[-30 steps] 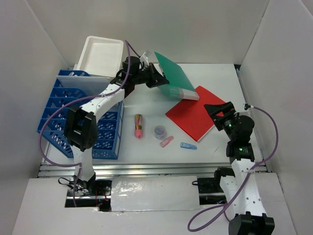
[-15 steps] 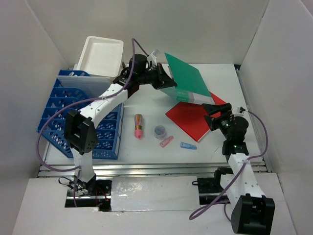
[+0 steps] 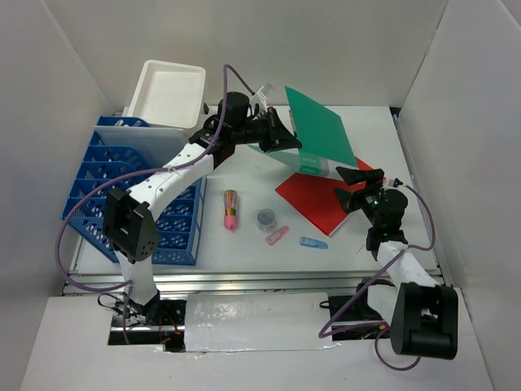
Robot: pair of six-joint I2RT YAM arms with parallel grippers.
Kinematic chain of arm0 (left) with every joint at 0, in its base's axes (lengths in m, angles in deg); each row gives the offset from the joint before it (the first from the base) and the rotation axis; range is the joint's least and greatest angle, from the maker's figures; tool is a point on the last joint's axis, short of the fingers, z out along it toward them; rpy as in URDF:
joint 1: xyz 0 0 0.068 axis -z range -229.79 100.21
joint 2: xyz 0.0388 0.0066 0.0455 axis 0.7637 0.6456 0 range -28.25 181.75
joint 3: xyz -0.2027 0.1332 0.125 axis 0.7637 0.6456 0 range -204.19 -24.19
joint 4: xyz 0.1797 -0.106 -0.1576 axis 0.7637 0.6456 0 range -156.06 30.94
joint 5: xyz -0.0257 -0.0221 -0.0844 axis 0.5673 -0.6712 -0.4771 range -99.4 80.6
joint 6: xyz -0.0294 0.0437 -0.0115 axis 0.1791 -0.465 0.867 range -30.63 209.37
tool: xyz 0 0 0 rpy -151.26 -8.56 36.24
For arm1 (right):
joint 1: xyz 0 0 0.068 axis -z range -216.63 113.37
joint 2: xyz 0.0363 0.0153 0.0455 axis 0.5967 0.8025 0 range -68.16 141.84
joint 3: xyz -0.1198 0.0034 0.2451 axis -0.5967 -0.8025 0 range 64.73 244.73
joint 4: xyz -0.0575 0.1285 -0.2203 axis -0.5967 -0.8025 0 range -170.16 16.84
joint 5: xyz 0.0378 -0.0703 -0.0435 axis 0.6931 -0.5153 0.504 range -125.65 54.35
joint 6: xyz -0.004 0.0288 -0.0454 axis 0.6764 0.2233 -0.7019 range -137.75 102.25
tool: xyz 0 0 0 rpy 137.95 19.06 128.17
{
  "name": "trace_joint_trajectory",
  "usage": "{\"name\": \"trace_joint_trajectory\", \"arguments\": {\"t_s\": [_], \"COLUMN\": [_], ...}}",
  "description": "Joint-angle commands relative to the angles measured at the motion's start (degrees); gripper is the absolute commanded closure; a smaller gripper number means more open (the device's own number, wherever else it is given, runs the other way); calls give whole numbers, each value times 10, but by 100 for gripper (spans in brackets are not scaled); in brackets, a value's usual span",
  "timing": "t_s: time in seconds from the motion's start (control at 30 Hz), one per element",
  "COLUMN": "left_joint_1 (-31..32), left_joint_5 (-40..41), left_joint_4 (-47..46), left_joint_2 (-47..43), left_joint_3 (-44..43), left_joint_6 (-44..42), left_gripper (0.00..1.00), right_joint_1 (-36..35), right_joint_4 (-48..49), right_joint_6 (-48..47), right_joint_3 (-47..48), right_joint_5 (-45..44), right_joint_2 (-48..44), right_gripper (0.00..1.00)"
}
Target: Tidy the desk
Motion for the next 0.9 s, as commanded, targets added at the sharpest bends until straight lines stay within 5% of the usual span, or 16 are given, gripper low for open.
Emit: {"name": "trace_joint_trajectory", "arguments": {"t_s": [0.0,0.4,0.57,0.6,0.7,0.73,0.77,0.8,0.87], "left_joint_1": [11,54,72,72,76,76,77,77,77], "left_joint_5": [-17,-20,-8,-9,-9,-8,-5,-3,5], "left_joint_4": [-72,-86,-77,-77,-82,-84,-86,-85,-72], "left_joint_2": [-36,-34,-33,-33,-41,-45,-53,-58,-70], "left_joint_3": [-3,7,8,12,33,40,47,59,66], "left_joint_6": [3,6,-1,0,0,-1,-1,-4,-13], "left_gripper": [100,100,100,100,100,100,100,100,100], "right_joint_1": [-7,-19,-25,-27,-33,-34,-33,-34,-34], "right_joint_4": [82,145,247,267,322,349,362,369,384], "right_joint_6": [40,88,147,155,169,168,167,168,162], "right_joint_3": [20,44,42,39,37,36,39,40,46], "right_joint_5": [11,-25,-16,-16,-20,-21,-19,-19,-21], "right_joint_2": [44,131,190,207,229,234,239,244,244], "right_gripper": [0,0,5,10,47,75,91,100,100]}}
